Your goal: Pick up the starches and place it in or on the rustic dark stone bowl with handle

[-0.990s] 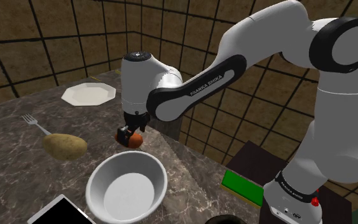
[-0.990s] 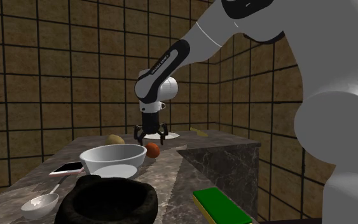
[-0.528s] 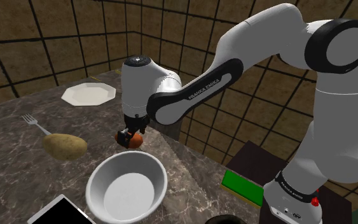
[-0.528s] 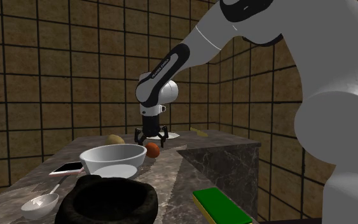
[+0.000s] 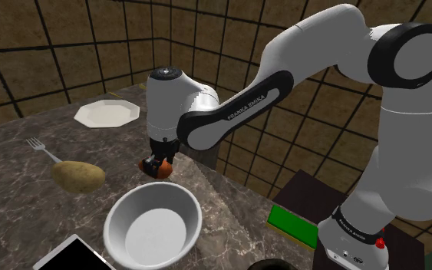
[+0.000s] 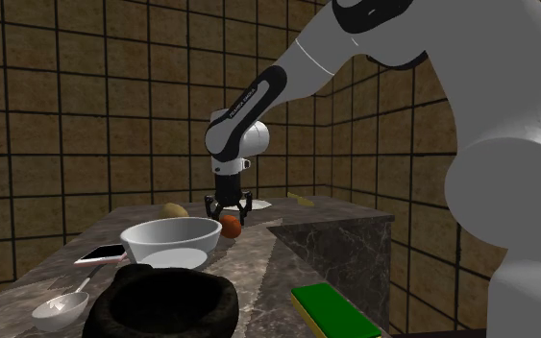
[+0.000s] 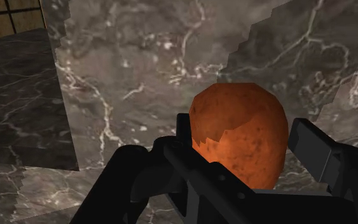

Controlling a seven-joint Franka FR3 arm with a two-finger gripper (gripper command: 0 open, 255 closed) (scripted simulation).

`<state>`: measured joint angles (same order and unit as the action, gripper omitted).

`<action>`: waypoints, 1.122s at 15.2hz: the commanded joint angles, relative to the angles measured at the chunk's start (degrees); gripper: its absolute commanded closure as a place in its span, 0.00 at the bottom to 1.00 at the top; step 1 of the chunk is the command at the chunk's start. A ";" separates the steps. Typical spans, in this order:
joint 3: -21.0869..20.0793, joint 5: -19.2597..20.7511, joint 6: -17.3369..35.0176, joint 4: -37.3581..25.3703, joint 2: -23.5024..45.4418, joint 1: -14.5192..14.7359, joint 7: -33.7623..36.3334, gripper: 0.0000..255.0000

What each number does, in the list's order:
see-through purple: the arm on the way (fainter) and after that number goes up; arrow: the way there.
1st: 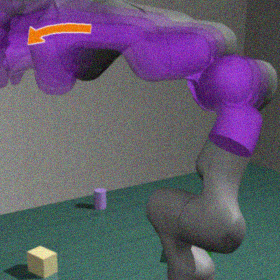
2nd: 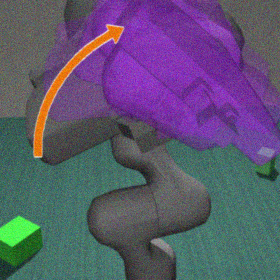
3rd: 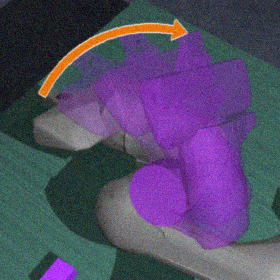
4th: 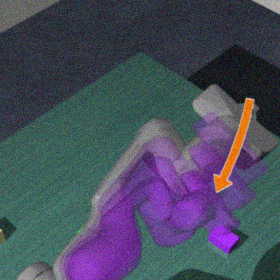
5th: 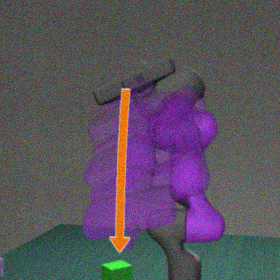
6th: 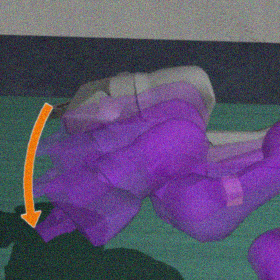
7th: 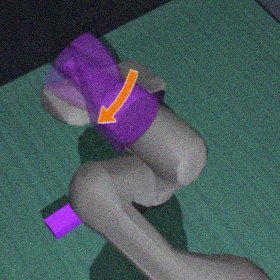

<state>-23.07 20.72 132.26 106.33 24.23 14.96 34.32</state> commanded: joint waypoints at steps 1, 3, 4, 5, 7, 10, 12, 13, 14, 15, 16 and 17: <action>0.02 0.00 0.00 0.00 0.04 -0.01 0.00 1.00; 0.02 0.01 0.01 0.00 0.05 0.00 0.00 1.00; 0.01 0.01 0.02 0.03 0.02 0.00 0.02 1.00; -0.15 -0.31 -0.55 -0.14 -0.42 -0.11 -0.23 1.00; -0.46 -0.92 -1.70 -0.54 -1.27 -0.31 -0.72 1.00; -0.89 -1.80 -3.46 -1.24 -2.48 -0.58 -1.44 1.00; -1.14 -2.37 -4.66 -1.77 -3.25 -0.74 -1.91 1.00; -1.26 -2.64 -5.27 -2.06 -3.61 -0.81 -2.13 1.00; -1.38 -2.91 -5.88 -2.36 -3.97 -0.88 -2.36 1.00; -1.48 -3.17 -6.50 -2.67 -4.32 -0.94 -2.57 1.00; -1.59 -3.43 -7.12 -3.00 -4.66 -1.00 -2.79 1.00; -1.69 -3.68 -7.74 -3.34 -4.99 -1.06 -3.00 1.00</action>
<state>-24.67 17.28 125.08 103.28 19.54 13.96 31.52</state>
